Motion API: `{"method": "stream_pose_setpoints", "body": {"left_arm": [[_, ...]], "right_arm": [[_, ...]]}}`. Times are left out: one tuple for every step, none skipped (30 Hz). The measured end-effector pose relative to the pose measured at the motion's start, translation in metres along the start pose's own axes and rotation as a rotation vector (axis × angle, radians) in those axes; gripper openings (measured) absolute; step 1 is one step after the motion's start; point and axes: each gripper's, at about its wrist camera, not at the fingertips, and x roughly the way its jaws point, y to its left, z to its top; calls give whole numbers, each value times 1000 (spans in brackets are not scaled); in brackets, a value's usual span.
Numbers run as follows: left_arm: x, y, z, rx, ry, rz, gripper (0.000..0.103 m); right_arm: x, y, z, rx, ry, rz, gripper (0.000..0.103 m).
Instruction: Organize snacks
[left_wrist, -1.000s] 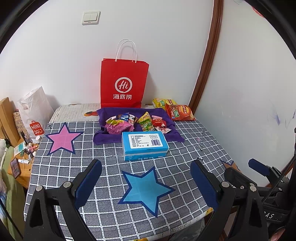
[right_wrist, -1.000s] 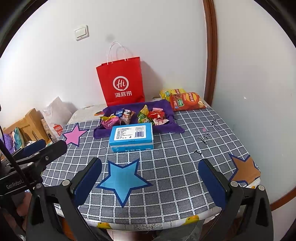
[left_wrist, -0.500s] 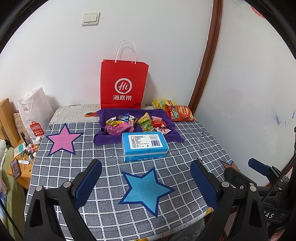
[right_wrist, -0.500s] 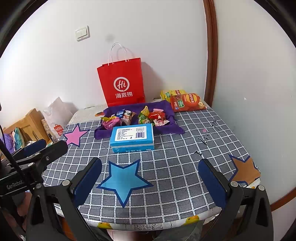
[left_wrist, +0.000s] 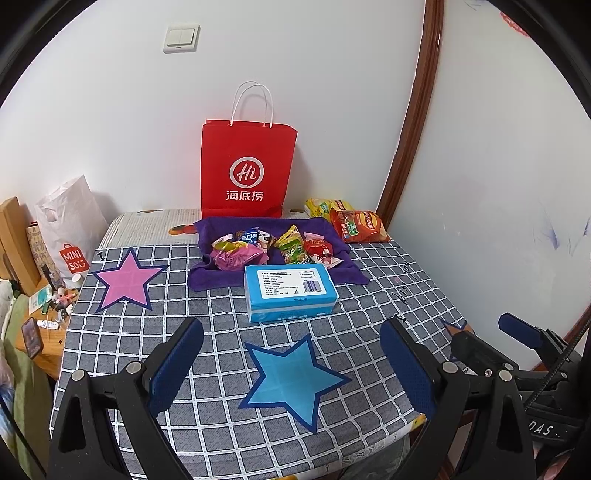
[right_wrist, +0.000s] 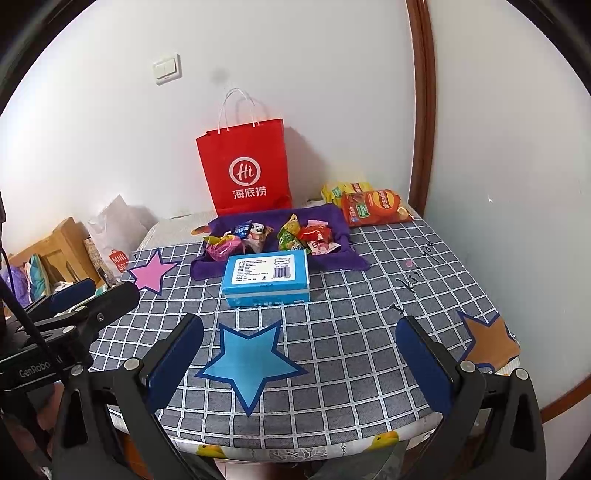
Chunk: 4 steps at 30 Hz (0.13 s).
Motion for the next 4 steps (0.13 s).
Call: {"method": "stream_pose_setpoints", "body": {"left_arm": [[1,1,1,0,1,0,97],[0,0,0,0,0,0,97],[0,0,0,1,-2,2,97],[1,0,1,3,-4,3,97]], "right_arm": [[0,0,0,0,-1,0,102],[0,0,0,-1,-2,2,102],[1,1,0,-1,-3,3,102],[2,1,0,-2,-3,4,102]]}}
